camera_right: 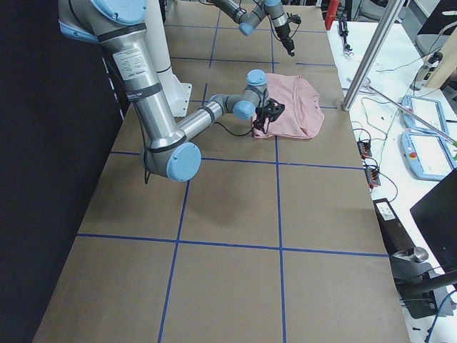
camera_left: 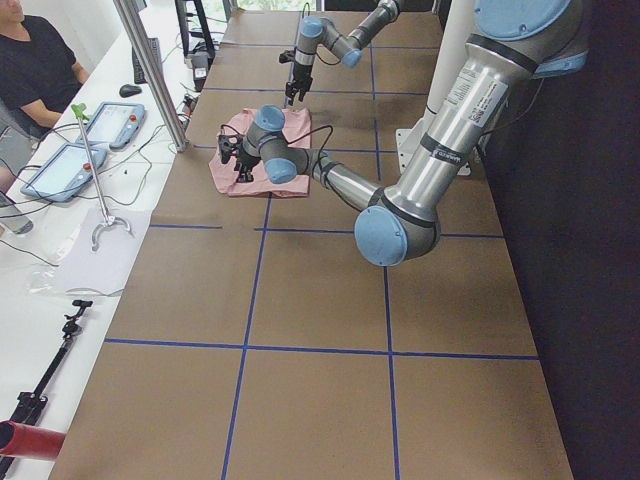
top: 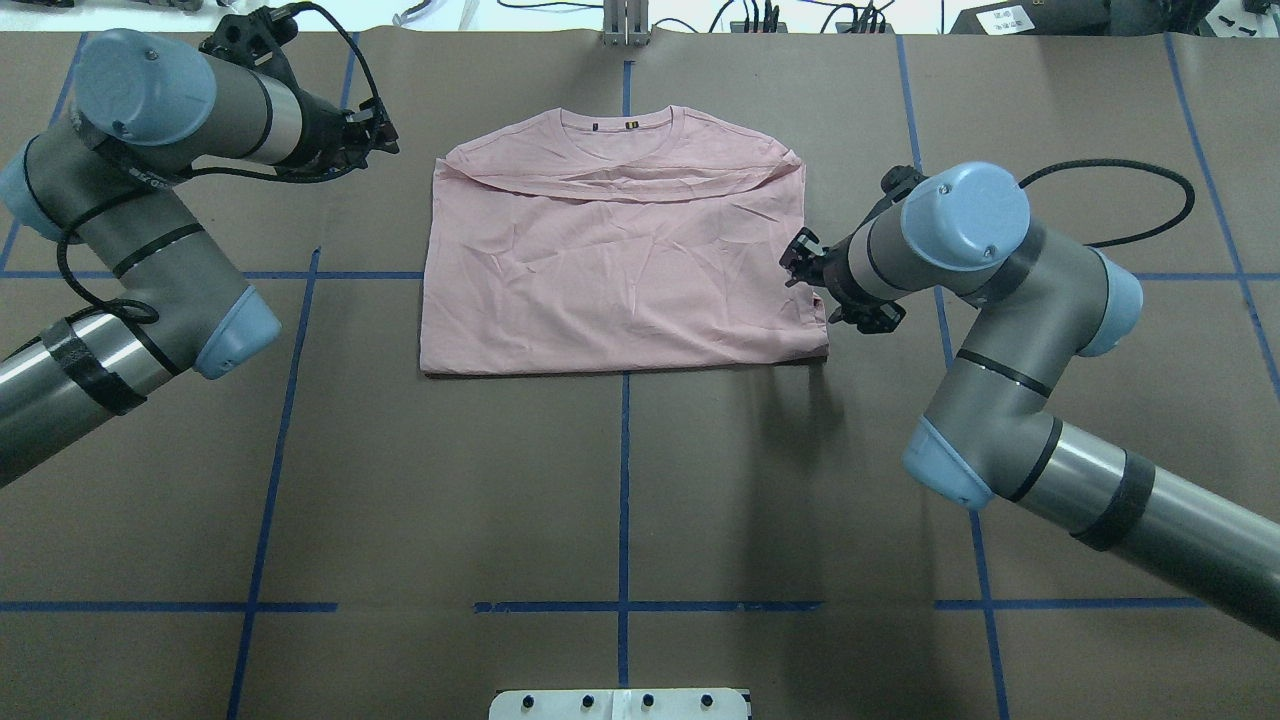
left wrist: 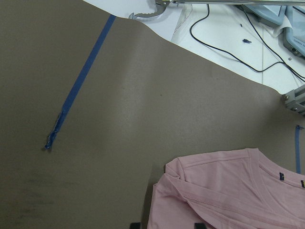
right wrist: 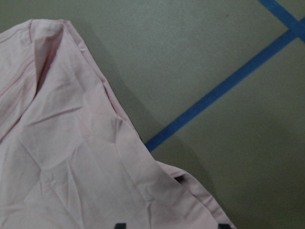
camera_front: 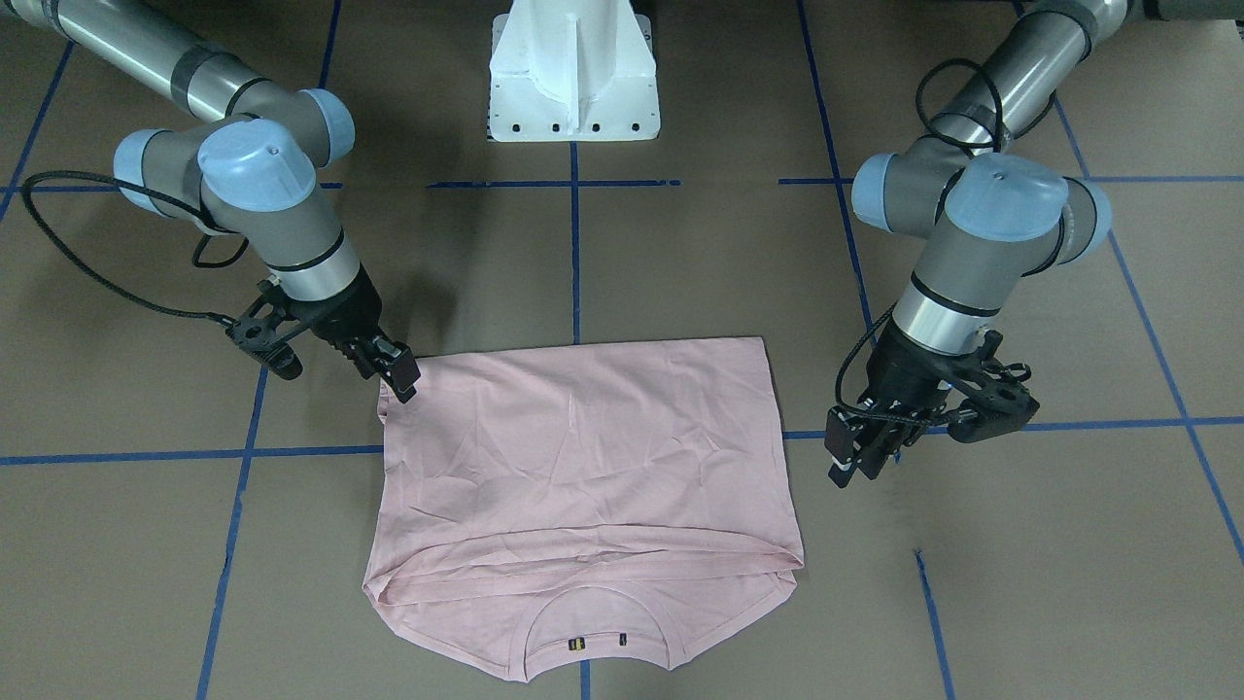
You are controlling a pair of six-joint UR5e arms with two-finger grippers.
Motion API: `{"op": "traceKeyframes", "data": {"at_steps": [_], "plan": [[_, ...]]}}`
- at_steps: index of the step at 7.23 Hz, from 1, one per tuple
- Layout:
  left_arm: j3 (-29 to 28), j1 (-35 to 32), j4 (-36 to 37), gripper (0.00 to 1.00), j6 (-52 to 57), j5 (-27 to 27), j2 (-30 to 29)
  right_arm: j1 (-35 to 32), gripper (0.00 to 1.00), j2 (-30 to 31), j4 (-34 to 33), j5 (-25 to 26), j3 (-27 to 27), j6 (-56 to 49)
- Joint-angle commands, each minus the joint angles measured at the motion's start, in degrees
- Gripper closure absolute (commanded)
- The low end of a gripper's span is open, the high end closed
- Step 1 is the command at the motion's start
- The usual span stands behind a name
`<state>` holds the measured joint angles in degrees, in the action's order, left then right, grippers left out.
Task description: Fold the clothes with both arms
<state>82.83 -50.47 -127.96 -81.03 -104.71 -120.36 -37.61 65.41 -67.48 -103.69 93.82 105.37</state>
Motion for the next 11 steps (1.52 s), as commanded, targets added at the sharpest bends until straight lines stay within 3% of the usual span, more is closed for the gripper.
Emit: {"op": "traceKeyframes", "data": {"at_steps": [1, 8, 10, 11], "plan": [[0.05, 0.02, 0.08, 0.5, -0.09, 0.12, 0.22, 2.45, 0.3, 0.77, 0.07, 4.37, 0.58, 2.56], [-0.13, 0.02, 0.17, 0.5, 0.0, 0.38, 0.22, 3.33, 0.31, 1.73, 0.07, 4.55, -0.91, 2.2], [-0.22, 0.02, 0.17, 0.5, 0.0, 0.38, 0.22, 3.68, 1.0, 2.0, 0.07, 4.55, -0.65, 2.64], [-0.22, 0.11, 0.17, 0.5, 0.0, 0.38, 0.13, 3.51, 1.0, 2.43, 0.15, 3.85, -0.48, 2.12]]}}
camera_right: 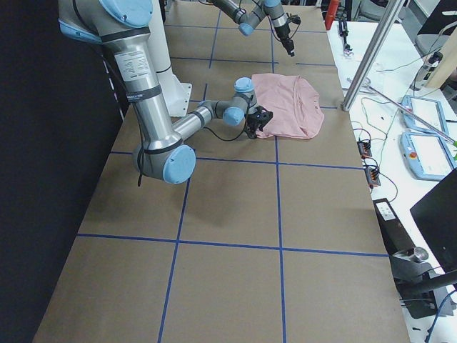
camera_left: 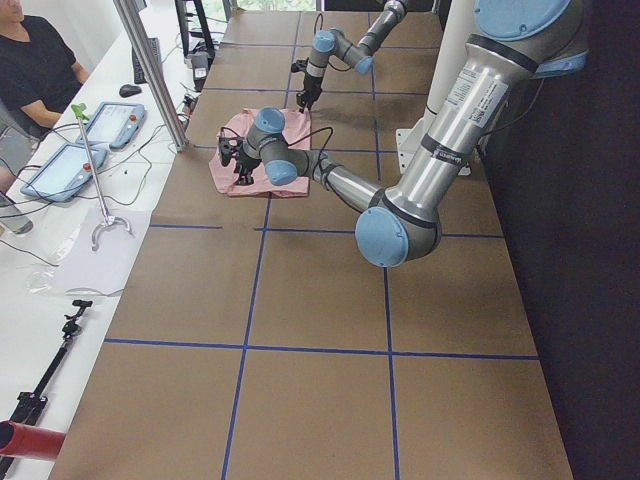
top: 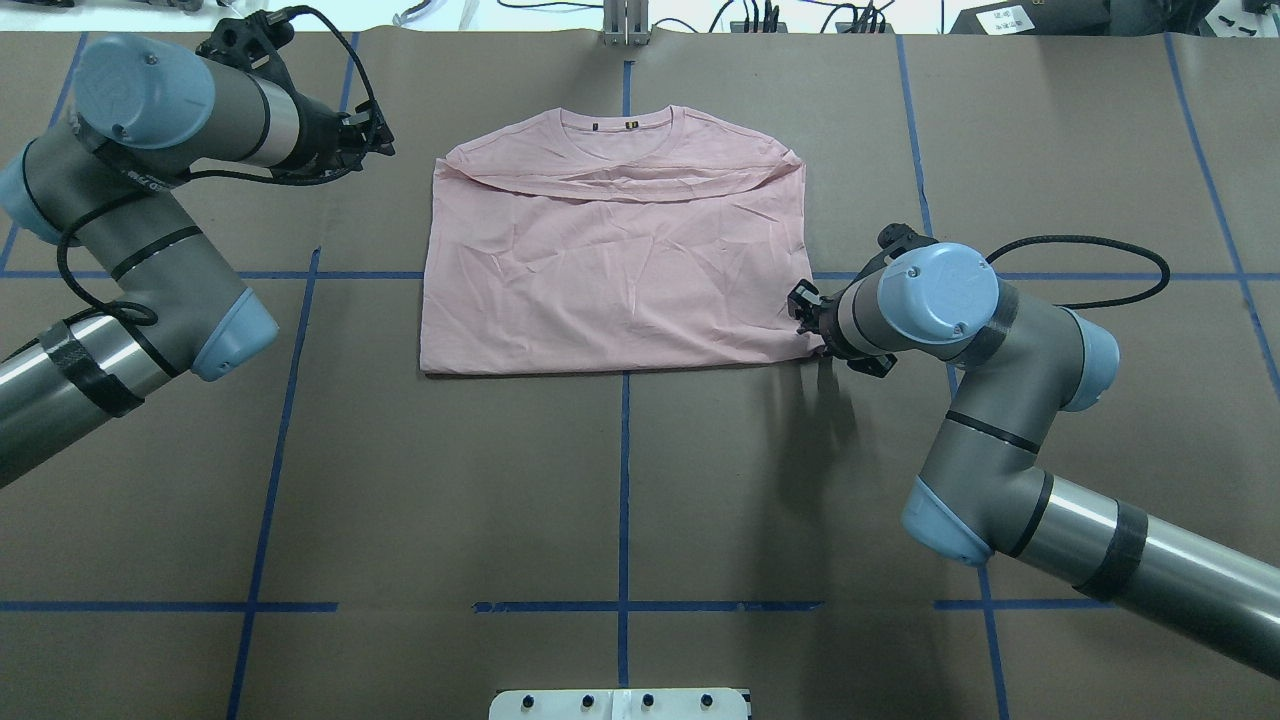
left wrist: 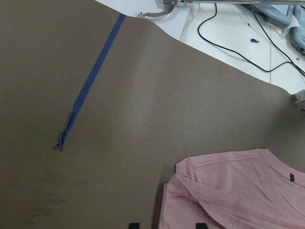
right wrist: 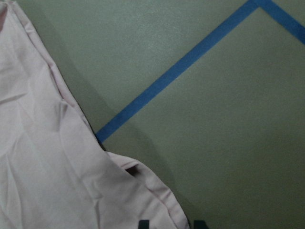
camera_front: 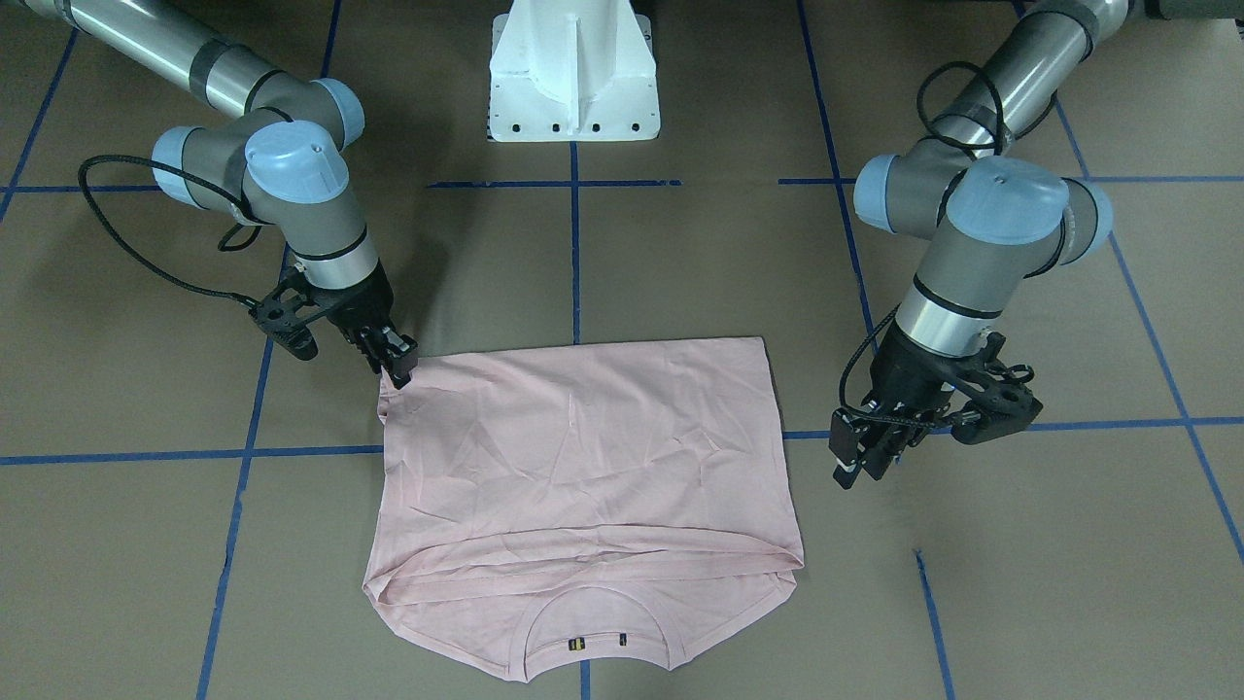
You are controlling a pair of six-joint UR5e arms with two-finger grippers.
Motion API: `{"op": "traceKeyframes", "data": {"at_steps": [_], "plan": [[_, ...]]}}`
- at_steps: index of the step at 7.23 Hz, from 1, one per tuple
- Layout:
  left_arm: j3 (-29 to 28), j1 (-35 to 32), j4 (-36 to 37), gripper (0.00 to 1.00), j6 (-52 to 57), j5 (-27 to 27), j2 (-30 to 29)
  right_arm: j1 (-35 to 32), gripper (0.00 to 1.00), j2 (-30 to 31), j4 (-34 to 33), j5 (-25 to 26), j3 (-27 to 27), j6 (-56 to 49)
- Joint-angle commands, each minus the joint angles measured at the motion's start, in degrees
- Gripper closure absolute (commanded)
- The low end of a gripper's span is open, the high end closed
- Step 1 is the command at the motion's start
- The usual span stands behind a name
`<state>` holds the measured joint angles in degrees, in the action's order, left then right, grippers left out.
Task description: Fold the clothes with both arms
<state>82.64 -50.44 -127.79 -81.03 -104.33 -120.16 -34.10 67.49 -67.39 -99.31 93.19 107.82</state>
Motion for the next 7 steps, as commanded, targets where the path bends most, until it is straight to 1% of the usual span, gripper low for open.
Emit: {"op": "traceKeyframes", "data": {"at_steps": [1, 2, 3, 4, 5, 6, 7], "plan": [[0.07, 0.08, 0.0, 0.5, -0.17, 0.0, -0.16, 0.87, 1.0, 1.5, -0.19, -0.62, 3.2, -0.42], [0.07, 0.08, -0.09, 0.5, -0.18, -0.09, -0.16, 3.49, 1.0, 6.73, -0.72, -0.62, 11.5, -0.33], [0.16, 0.08, 0.0, 0.5, -0.18, -0.09, -0.25, 7.43, 1.0, 13.48, -0.72, -0.01, 20.45, 0.37], [0.16, 0.08, -0.09, 0.5, -0.26, -0.09, -0.42, 9.91, 1.0, 17.81, -0.72, -0.01, 26.81, 1.85], [0.24, 0.16, -0.18, 0.5, -1.31, -0.18, -0.6, 13.85, 1.0, 21.34, -0.81, -0.01, 30.88, 3.78], [1.03, 0.51, -0.26, 0.5, -4.62, -0.44, -0.95, 17.98, 1.0, 25.64, -0.9, -0.18, 35.01, 3.97], [3.82, 3.04, -0.09, 0.5, -7.53, -0.87, -0.69, 21.67, 1.0, 26.98, -0.9, -0.71, 37.05, 5.37]]}}
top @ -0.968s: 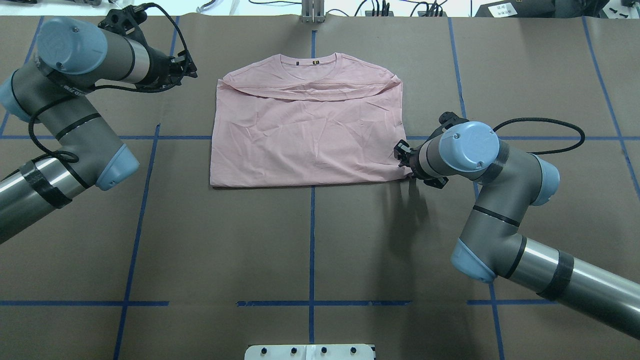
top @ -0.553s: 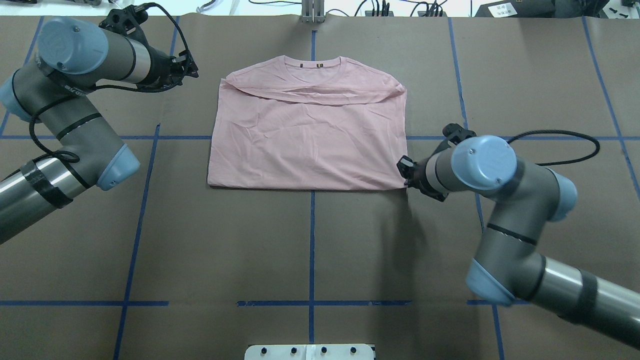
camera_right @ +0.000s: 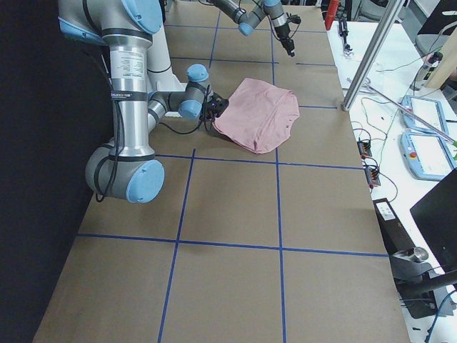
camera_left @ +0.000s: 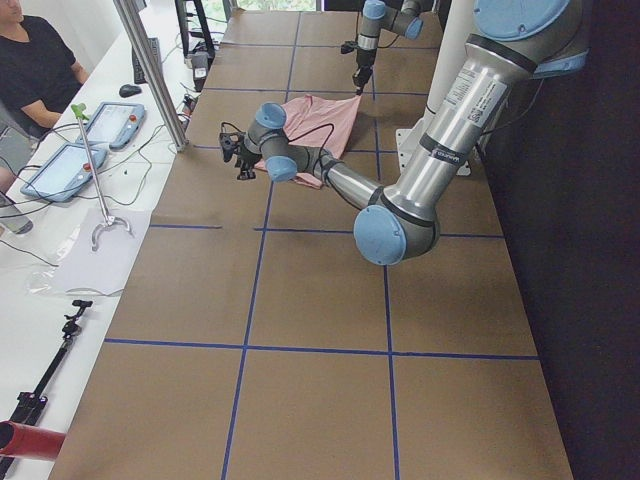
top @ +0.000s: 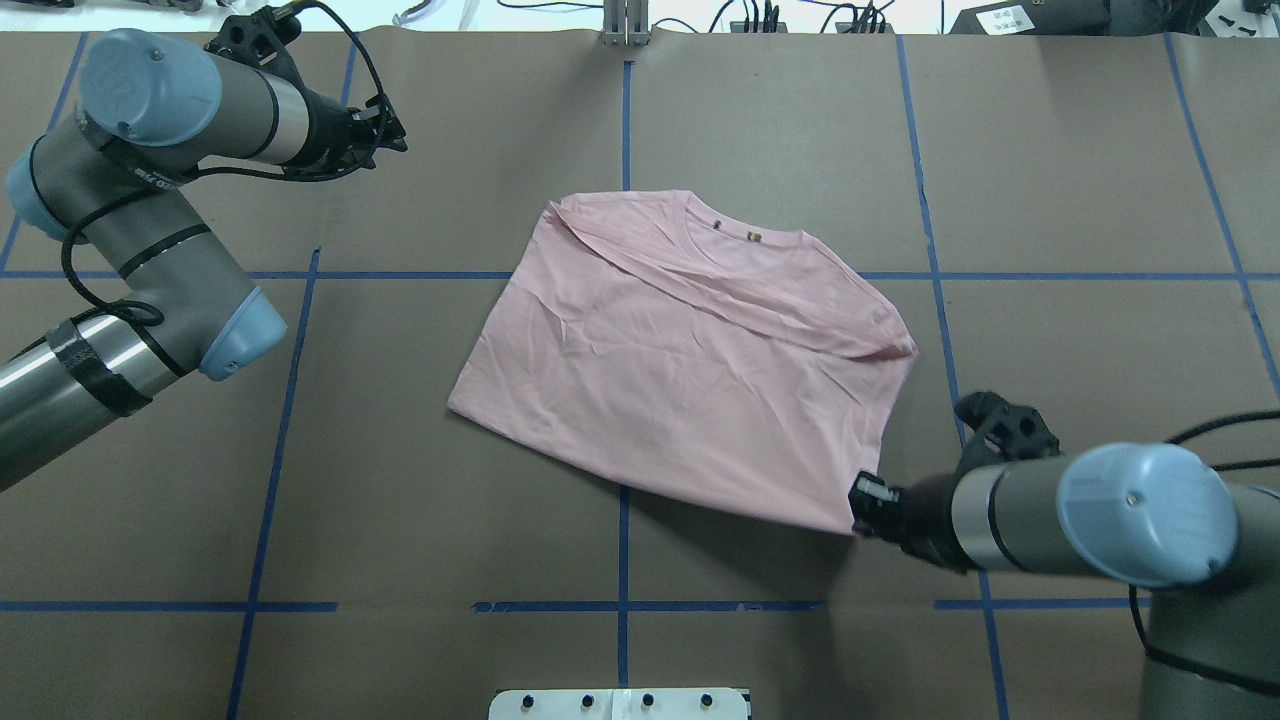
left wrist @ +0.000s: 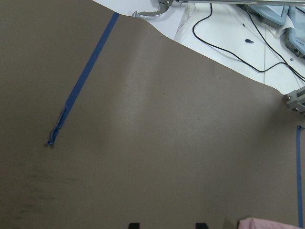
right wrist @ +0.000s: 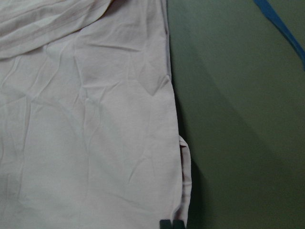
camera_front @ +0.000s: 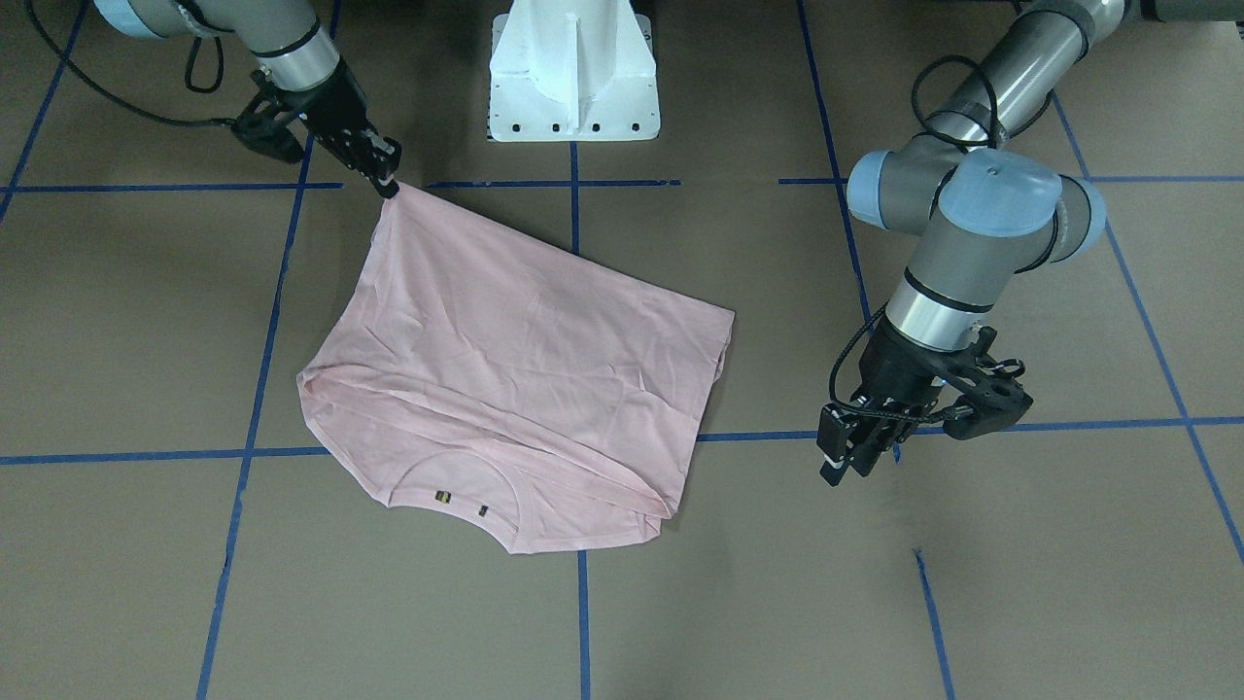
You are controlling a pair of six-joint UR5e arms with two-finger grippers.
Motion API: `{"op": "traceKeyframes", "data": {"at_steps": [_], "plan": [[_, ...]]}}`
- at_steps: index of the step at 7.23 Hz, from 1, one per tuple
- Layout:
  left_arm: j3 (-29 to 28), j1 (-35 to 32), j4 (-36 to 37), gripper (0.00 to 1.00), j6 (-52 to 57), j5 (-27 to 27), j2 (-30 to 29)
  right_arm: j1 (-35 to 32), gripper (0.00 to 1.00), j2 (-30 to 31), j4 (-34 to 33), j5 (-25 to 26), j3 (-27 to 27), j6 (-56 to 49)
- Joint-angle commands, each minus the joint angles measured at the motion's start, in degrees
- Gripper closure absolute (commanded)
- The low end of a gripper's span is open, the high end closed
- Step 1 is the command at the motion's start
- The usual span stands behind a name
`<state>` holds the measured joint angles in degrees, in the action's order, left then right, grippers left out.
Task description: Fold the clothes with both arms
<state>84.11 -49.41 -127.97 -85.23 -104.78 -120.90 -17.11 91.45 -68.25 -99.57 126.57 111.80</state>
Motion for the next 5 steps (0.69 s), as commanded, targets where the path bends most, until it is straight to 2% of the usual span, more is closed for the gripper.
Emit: {"op": "traceKeyframes", "data": {"at_steps": [1, 2, 3, 5], "plan": [[3.86, 5.61, 0.52, 0.5, -8.32, -1.03, 0.14, 8.98, 1.0, 3.99, -1.78, -0.37, 3.33, 1.84], [6.92, 8.43, 1.14, 0.48, -12.03, -1.04, 0.66, 8.94, 0.04, 4.26, -3.1, 0.07, 3.5, 2.02], [11.04, 12.11, 6.45, 0.42, -13.11, -0.78, 2.23, 6.59, 0.0, 4.18, -3.12, 0.16, 3.68, 2.02], [17.65, 18.8, 20.06, 0.34, -14.96, 2.28, 4.09, -4.18, 0.0, 3.48, -3.12, -0.45, 4.21, 1.67]]}}
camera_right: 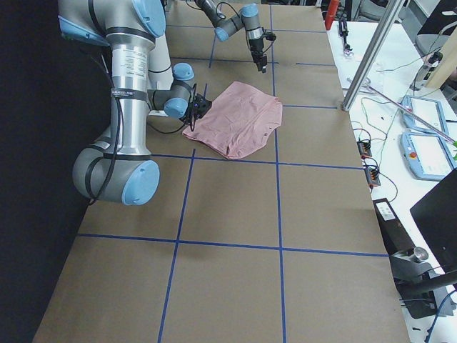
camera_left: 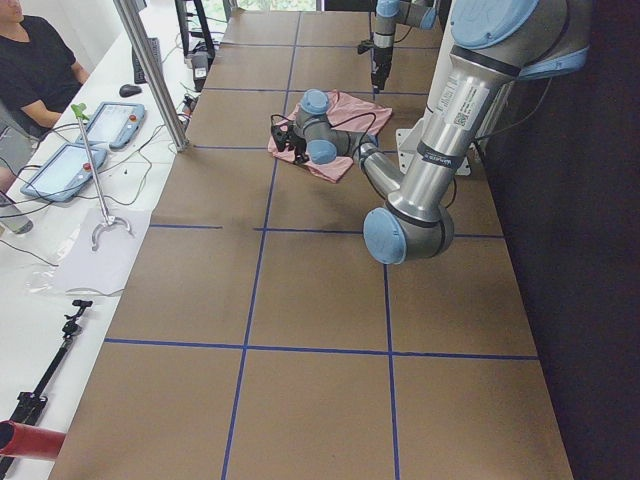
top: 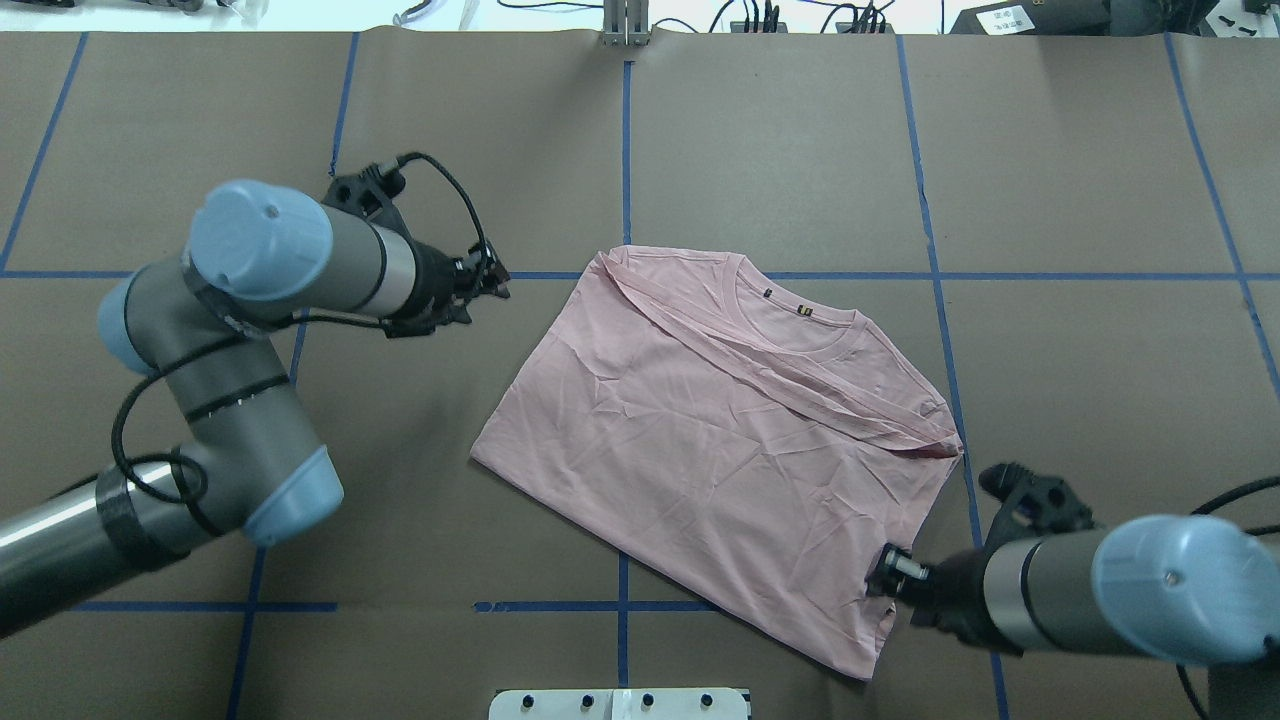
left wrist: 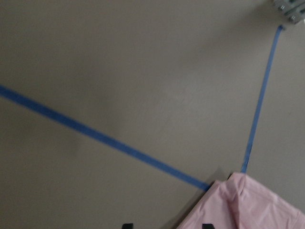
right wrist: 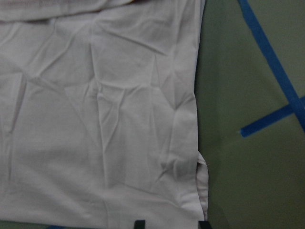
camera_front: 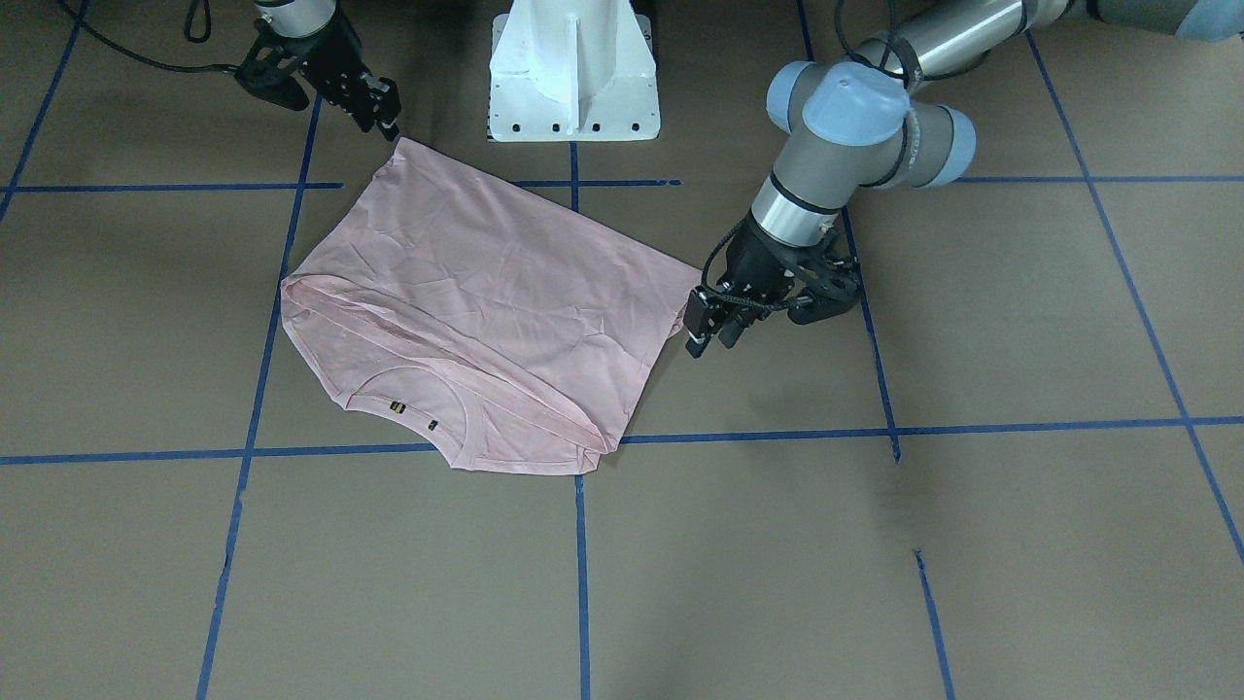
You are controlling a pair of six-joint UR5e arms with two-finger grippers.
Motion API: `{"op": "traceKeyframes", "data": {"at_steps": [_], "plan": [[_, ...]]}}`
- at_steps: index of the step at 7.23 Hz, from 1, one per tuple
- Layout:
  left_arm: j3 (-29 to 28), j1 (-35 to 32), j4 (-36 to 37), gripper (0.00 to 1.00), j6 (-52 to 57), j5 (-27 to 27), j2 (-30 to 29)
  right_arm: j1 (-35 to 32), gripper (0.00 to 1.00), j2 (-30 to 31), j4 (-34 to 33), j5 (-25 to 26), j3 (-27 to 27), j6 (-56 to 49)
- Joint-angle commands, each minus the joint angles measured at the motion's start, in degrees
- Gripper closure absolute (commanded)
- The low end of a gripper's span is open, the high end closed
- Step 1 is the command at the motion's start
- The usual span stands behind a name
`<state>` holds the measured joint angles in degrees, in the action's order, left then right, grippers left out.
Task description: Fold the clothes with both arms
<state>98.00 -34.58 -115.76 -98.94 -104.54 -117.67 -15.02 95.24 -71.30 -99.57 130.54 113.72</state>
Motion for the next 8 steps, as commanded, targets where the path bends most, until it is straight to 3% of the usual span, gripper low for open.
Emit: {"op": "traceKeyframes", "data": {"at_steps": [1, 8], "plan": [[3.95, 7.21, 10.97, 0.33, -1.86, 4.67, 0.95, -10.25, 0.0, -2.06, -0.24, -0.89, -0.02, -0.43], [2.99, 11.72, 13.54, 0.34, -5.12, 5.48, 1.21, -11.87, 0.0, -3.04, -0.25, -0.89, -1.86, -0.43]]}}
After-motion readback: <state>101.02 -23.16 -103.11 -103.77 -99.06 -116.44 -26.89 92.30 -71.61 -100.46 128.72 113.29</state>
